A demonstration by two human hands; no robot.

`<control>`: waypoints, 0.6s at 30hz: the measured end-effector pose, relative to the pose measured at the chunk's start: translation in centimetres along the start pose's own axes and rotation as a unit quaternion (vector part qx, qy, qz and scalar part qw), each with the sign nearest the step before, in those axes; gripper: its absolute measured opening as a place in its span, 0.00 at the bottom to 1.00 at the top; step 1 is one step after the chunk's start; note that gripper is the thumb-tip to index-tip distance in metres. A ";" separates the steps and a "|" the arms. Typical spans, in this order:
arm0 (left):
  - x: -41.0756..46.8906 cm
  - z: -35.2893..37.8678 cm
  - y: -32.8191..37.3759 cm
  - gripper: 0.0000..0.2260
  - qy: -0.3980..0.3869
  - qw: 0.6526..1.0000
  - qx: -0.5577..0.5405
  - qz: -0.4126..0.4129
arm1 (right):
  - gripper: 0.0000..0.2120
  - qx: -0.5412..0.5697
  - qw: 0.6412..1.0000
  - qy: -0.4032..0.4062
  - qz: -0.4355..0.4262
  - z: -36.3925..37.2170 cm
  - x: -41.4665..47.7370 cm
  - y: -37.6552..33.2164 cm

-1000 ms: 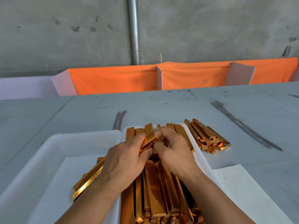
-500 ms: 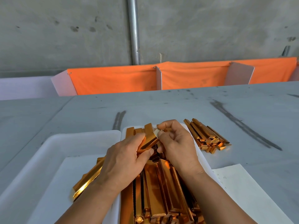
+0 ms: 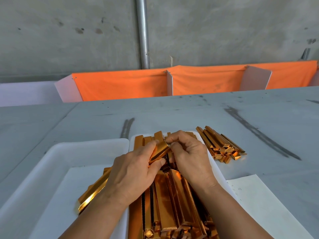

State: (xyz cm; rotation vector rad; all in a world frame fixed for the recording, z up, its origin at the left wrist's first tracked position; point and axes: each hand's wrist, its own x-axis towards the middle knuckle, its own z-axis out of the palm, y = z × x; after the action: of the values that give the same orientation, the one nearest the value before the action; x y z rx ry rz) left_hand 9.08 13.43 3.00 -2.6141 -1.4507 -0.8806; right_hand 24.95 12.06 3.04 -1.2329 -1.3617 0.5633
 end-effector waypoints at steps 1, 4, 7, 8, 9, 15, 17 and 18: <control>0.0 0.0 0.0 0.29 -0.002 1.000 -0.006 0.001 | 0.17 -0.004 1.000 -0.002 0.002 0.0 0.0 0.0; -0.1 0.1 -0.2 0.31 -0.003 1.000 -0.022 0.003 | 0.12 -0.004 1.000 -0.010 0.003 0.1 -0.1 0.0; -0.2 0.0 -0.1 0.31 -0.003 1.000 -0.027 0.004 | 0.10 0.002 1.000 -0.013 -0.005 0.1 -0.2 -0.3; -0.2 0.0 -0.1 0.31 -0.003 1.000 -0.024 0.004 | 0.10 0.000 1.000 -0.013 -0.010 0.0 -0.2 -0.3; -0.1 0.0 0.0 0.31 -0.001 1.000 -0.018 0.004 | 0.09 -0.003 1.000 -0.012 -0.015 0.0 -0.2 -0.3; -0.1 -0.2 0.1 0.30 0.002 1.000 0.004 -0.003 | 0.07 -0.003 1.000 -0.003 -0.028 0.1 -0.1 -0.1; -0.1 -0.2 0.1 0.27 0.003 1.000 0.007 -0.008 | 0.07 0.002 1.000 0.000 -0.024 0.2 -0.1 -0.1; -0.1 -0.2 0.2 0.26 0.003 1.000 0.006 -0.011 | 0.07 0.003 1.000 0.003 -0.021 0.2 -0.1 0.0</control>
State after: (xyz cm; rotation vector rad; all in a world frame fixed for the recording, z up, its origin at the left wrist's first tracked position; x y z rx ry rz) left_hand 9.08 13.22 3.16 -2.5888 -1.4829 -0.8770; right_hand 24.70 12.01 2.95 -1.1970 -1.3765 0.5323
